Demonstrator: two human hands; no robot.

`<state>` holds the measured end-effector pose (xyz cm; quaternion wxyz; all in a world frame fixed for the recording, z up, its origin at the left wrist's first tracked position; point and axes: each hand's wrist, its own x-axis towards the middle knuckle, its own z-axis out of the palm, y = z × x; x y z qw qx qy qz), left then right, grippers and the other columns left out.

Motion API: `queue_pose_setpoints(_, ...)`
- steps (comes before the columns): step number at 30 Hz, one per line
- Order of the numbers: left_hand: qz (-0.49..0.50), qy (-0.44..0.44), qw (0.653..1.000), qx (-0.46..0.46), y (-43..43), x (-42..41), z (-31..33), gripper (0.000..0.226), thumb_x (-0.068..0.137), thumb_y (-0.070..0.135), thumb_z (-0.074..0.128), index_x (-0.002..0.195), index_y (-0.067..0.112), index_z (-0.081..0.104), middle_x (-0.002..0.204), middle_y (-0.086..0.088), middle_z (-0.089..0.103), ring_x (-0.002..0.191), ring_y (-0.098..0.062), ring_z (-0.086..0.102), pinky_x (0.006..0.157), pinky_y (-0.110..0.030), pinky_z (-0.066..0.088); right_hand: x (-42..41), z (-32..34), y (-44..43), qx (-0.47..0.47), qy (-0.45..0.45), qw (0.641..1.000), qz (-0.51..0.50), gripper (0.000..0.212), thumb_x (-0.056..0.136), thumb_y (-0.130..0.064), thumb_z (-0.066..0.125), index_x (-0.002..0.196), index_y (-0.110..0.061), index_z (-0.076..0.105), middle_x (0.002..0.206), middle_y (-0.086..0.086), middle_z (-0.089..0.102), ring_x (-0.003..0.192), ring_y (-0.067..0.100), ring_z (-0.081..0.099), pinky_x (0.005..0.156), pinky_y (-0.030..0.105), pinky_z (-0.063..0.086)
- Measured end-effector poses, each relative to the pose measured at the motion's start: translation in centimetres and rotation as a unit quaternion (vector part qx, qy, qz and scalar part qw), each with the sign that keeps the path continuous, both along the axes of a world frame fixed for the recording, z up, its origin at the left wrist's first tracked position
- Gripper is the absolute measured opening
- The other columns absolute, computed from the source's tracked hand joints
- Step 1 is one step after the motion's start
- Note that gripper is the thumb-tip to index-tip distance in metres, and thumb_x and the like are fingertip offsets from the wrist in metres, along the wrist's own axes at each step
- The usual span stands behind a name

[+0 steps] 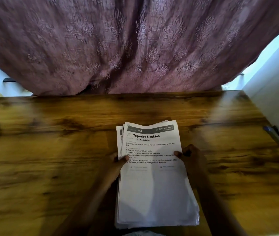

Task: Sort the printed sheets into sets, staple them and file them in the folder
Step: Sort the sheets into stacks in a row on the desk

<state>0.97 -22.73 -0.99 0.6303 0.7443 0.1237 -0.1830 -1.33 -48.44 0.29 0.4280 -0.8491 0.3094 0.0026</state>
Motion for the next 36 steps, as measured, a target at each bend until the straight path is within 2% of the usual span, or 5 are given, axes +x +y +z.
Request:
queue_pose_setpoints(9,-0.031,-0.075,0.965,0.248,1.0,0.0,3.1,0.04,0.089,0.049,0.056,0.119,0.023,0.055,0.103,0.011,0.063,0.084,-0.006,0.064,0.067,-0.023,0.052,-0.5,2.7,-0.9,-0.244,-0.103,0.962,0.064,0.023,0.093,-0.028,0.056,0.099,-0.009,0.066,0.086,0.009,0.069,0.06,0.014,0.053,0.053,0.02,0.039)
queue_pose_setpoints(15,0.053,-0.074,0.989,-0.117,4.1,-0.3,6.2,0.061,0.086,0.008,0.063,0.134,0.028,0.032,0.114,0.003,0.064,0.1,-0.013,0.065,0.065,-0.015,0.052,2.4,8.9,4.4,0.093,-0.272,0.954,0.086,0.015,0.093,-0.022,0.057,0.101,-0.014,0.067,0.087,-0.009,0.069,0.075,-0.004,0.065,0.064,0.005,0.047)
queue_pose_setpoints(19,0.124,-0.116,0.978,-0.12,10.1,0.7,6.7,0.041,0.076,-0.003,0.069,0.105,0.026,0.064,0.094,0.005,0.075,0.083,-0.013,0.071,0.061,-0.023,0.056,6.8,8.3,11.4,0.194,-0.253,0.939,0.127,0.01,0.093,-0.018,0.058,0.086,-0.015,0.065,0.079,-0.008,0.07,0.073,0.006,0.064,0.067,0.02,0.05)
queue_pose_setpoints(30,0.104,-0.107,0.894,0.423,22.7,4.3,1.3,0.056,0.087,0.028,0.068,0.136,0.012,0.046,0.129,-0.015,0.059,0.112,-0.036,0.056,0.082,-0.038,0.044,10.2,-1.1,25.7,-0.079,-0.122,0.949,0.281,0.069,0.081,-0.016,0.071,0.141,-0.013,0.037,0.136,0.011,0.051,0.123,0.03,0.05,0.096,0.039,0.049)
queue_pose_setpoints(36,-0.052,-0.16,0.819,0.549,20.5,1.7,-1.4,0.082,0.085,0.071,0.04,0.152,0.027,0.021,0.158,-0.01,0.021,0.144,-0.032,0.02,0.111,-0.053,0.024,8.0,-1.6,26.0,-0.263,-0.139,0.871,0.391,0.069,0.088,-0.045,0.059,0.144,-0.013,0.033,0.149,0.012,0.034,0.136,0.031,0.031,0.111,0.045,0.032)
